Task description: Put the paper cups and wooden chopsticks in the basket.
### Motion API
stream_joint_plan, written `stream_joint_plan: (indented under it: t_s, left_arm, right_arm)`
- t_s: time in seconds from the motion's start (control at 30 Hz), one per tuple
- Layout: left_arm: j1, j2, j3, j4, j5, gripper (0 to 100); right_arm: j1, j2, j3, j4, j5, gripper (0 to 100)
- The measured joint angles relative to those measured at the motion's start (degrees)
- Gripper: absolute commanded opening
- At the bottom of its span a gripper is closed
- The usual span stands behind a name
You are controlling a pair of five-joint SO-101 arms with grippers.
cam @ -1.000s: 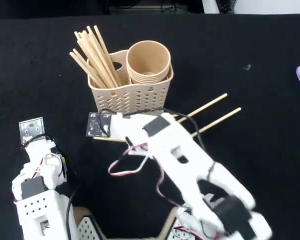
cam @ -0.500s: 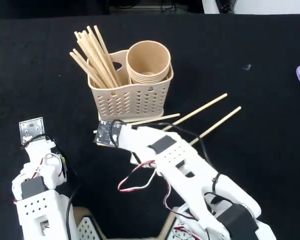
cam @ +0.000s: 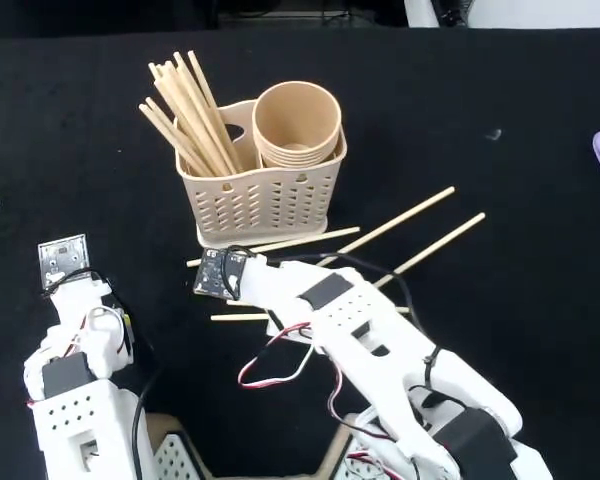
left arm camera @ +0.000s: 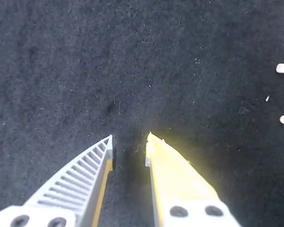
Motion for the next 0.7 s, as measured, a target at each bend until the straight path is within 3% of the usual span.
stream_joint_plan:
  t_s: [0.7]
  left_arm:
    - [0.00,0.00,0.00,0.00,0.00,13]
  right_arm:
    - [-3.34,7.47,-2.73,2.90,0.35,16.7]
